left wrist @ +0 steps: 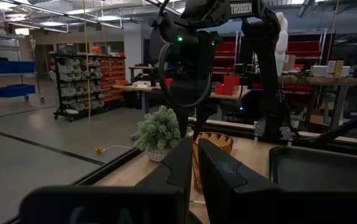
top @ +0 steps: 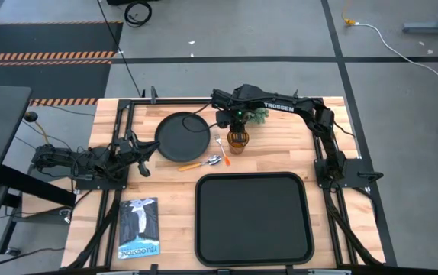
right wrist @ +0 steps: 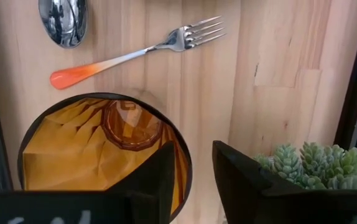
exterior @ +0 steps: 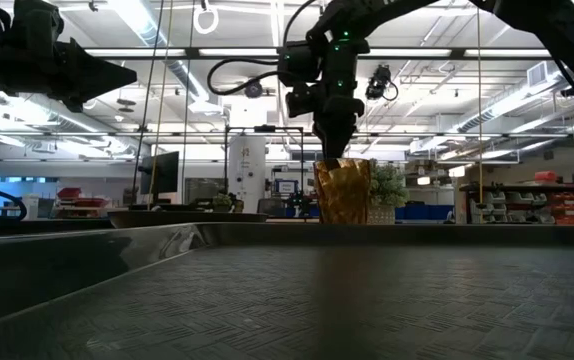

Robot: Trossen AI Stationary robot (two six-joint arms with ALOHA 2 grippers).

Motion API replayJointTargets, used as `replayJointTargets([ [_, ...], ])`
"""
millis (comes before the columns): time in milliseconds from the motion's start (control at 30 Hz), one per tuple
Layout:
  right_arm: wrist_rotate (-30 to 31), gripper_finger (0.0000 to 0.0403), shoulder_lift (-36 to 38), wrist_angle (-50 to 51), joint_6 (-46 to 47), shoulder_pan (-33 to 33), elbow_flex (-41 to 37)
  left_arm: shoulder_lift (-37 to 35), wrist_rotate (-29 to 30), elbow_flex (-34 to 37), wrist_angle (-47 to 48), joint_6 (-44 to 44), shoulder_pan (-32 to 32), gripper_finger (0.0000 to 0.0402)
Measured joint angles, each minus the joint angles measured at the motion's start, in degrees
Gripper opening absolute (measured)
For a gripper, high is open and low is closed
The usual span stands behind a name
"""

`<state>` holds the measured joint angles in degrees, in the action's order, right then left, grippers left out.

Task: Pick and place plate/cup/fork/spoon on tray
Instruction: Put the orange glass on the top right of the black tray

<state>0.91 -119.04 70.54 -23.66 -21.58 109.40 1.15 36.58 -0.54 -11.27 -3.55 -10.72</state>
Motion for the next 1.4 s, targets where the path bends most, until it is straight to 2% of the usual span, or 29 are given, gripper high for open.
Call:
replayJointTargets([
  [467, -0.5, 0.0112, 0.1, -2.2, -0.1, 0.0, -3.9, 0.0, 0.0, 0.0, 0.0, 0.0, 0.0, 0.0036],
  [967, -0.5, 0.0041, 0.1, -1.5, -0.1, 0.0, -3.9, 0.0, 0.0, 0.0, 0.0, 0.0, 0.0, 0.0036],
  [1400, -2.6, 0.0022, 0.1, 0.4, 1.5, 0.0, -3.0, 0.0, 0.0, 0.0, 0.0, 0.0, 0.0, 0.0036],
])
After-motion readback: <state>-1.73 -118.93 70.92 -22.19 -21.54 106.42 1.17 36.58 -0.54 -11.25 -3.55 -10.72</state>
